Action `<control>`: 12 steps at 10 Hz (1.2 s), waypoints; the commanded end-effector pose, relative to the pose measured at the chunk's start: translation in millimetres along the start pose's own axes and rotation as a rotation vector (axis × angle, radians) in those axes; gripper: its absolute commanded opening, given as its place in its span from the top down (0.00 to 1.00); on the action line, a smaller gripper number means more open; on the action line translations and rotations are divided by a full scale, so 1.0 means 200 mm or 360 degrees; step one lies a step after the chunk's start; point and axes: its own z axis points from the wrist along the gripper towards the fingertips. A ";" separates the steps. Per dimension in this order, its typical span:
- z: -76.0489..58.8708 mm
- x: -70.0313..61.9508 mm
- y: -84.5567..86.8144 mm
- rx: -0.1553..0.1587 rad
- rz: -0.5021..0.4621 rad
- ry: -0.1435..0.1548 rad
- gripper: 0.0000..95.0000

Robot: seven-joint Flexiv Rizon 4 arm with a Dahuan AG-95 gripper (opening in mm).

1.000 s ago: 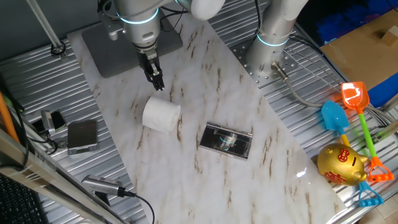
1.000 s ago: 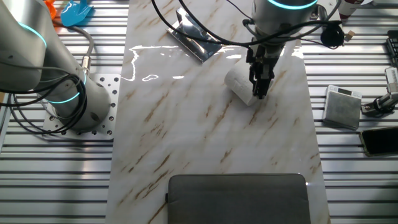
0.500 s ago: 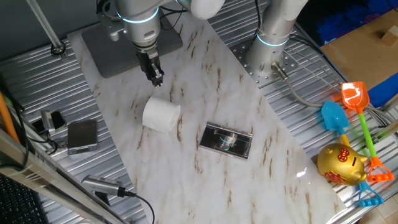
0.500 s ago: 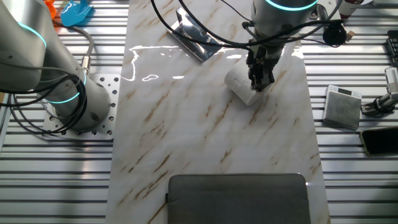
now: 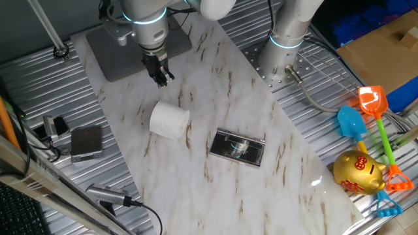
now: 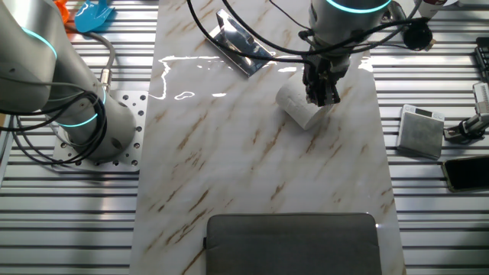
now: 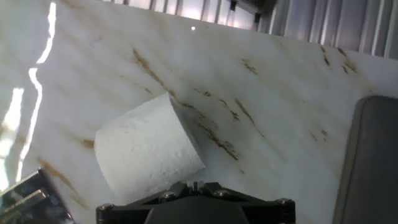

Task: Take the roll of paper down from the shelf

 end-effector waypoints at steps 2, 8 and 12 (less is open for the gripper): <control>0.01 -0.03 -0.01 -0.0006 -0.0319 0.0001 1.00; 0.05 -0.16 -0.06 -0.0020 -0.0723 0.0011 1.00; 0.07 -0.29 -0.08 -0.0026 -0.1222 0.0028 1.00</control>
